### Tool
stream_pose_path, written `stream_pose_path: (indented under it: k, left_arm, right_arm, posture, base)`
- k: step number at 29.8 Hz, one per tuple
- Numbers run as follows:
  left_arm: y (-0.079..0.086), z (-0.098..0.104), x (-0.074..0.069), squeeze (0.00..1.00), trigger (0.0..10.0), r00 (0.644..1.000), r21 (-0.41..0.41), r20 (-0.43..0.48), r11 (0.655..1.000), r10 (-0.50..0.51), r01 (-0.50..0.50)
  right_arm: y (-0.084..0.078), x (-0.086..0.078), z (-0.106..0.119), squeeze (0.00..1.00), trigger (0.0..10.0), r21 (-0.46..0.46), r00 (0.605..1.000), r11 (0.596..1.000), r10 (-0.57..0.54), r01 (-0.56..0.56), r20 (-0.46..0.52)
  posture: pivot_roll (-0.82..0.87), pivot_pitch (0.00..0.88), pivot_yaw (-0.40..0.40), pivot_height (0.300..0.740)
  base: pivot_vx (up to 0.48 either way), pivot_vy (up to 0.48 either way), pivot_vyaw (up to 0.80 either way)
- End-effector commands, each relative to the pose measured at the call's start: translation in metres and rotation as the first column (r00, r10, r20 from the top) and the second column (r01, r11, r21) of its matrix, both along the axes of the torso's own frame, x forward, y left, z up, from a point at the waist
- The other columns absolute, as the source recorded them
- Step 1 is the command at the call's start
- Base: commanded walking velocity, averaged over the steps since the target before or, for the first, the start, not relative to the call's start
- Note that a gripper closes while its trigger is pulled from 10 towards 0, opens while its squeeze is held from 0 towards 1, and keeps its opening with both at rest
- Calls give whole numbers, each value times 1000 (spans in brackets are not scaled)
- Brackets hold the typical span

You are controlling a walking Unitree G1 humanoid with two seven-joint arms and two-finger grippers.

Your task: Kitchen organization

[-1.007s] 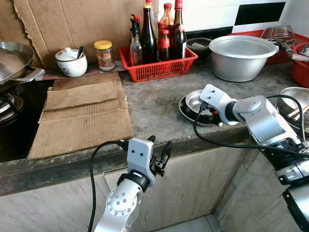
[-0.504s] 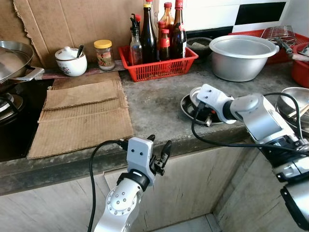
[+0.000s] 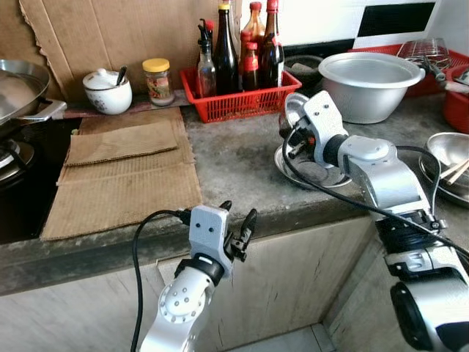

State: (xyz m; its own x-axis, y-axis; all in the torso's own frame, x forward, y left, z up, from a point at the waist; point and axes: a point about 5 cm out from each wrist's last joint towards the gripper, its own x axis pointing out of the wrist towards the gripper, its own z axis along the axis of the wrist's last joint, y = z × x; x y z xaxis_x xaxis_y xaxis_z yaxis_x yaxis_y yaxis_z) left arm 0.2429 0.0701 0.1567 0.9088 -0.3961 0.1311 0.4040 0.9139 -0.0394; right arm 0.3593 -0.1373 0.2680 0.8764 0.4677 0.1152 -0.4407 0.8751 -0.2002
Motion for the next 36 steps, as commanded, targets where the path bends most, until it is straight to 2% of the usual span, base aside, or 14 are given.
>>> stream_pose_path:
  k: [1, 6, 8, 9, 10, 16, 25, 36]
  left_arm:
    - [4, 7, 3, 0, 10000, 999, 1, 35, 999, 34, -34]
    - [9, 12, 6, 0, 10000, 996, 19, 62, 998, 62, -63]
    - [10, 15, 7, 0, 10000, 994, 26, 81, 997, 68, -70]
    - [10, 15, 7, 0, 10000, 994, 26, 81, 997, 68, -70]
    - [11, 19, 7, 0, 10000, 993, 28, 98, 997, 70, -74]
    - [12, 22, 6, 0, 10000, 992, 26, 108, 997, 68, -71]
    - [10, 19, 5, 0, 10000, 995, 19, 84, 998, 53, -55]
    - [9, 13, 3, 0, 10000, 997, 31, 66, 999, 29, -31]
  right_arm:
    - [-1, -21, 14, 0, 0, 115, 983, 992, -69, 49, 170]
    - [4, -43, 1, 0, 0, 266, 970, 960, -143, 88, 197]
    - [8, -54, -6, 0, 0, 274, 965, 958, -149, 87, 214]
    - [8, -54, -6, 0, 0, 274, 965, 958, -149, 87, 214]
    - [10, -64, -13, 0, 0, 300, 963, 949, -163, 95, 213]
    - [12, -80, -24, 0, 0, 339, 965, 932, -192, 124, 177]
    - [15, -85, -28, 0, 0, 345, 967, 929, -198, 134, 159]
    - [16, -84, -33, 0, 0, 339, 969, 929, -205, 148, 137]
  posture:
    - [81, 22, 8, 740]
    - [81, 23, 17, 740]
    - [83, 23, 20, 740]
    - [83, 23, 20, 740]
    - [82, 24, 25, 740]
    - [76, 25, 30, 740]
    - [77, 24, 30, 740]
    - [76, 22, 31, 740]
  base:
    - [0, 0, 0]
    - [0, 0, 0]
    - [0, 0, 0]
    - [0, 0, 0]
    - [0, 0, 0]
    - [0, 0, 0]
    - [0, 0, 0]
    - [-338, 0, 0]
